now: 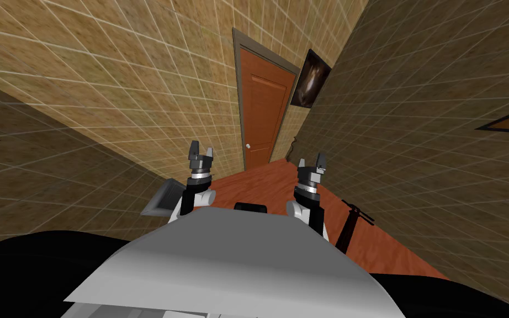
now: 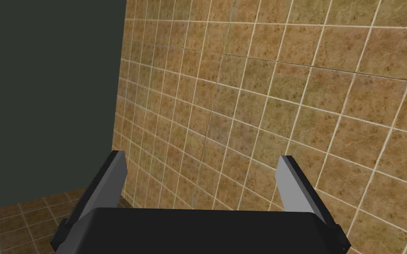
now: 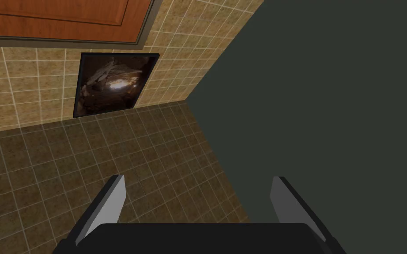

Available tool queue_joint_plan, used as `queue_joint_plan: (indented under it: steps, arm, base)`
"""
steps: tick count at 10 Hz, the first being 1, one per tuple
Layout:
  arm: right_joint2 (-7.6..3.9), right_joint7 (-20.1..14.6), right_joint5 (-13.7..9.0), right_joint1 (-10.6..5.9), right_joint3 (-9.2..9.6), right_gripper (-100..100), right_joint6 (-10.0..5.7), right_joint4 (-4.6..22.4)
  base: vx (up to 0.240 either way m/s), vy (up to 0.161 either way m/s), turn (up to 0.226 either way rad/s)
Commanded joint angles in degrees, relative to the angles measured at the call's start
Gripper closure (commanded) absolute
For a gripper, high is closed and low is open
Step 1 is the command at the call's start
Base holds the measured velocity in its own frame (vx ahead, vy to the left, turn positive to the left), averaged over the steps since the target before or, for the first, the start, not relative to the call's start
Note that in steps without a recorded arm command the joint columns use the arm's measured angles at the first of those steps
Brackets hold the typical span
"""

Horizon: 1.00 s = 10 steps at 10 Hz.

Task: Pull the door open

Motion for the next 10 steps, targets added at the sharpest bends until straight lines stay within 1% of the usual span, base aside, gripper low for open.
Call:
queue_joint_plan:
  steps: [1,4,5,6,10]
  arm:
    - [-0.68,1.2,1.0,-0.17,-0.89,-100,-0.95,1.9]
    - [-1.68,3.3,2.9,-0.48,-2.47,-100,-2.62,5.2]
    - [-1.90,3.9,3.3,-0.56,-2.87,-100,-3.04,6.1]
    - [-2.35,5.0,4.3,-0.72,-3.67,-100,-3.90,7.8]
    - [-3.24,7.7,6.6,-1.11,-5.68,-100,-6.03,12.1]
  base:
    - [0.095,0.042,0.124]
    - [0.179,0.049,0.110]
    - [0.122,0.006,0.075]
    - [0.117,0.009,0.133]
    - [0.107,0.024,0.100]
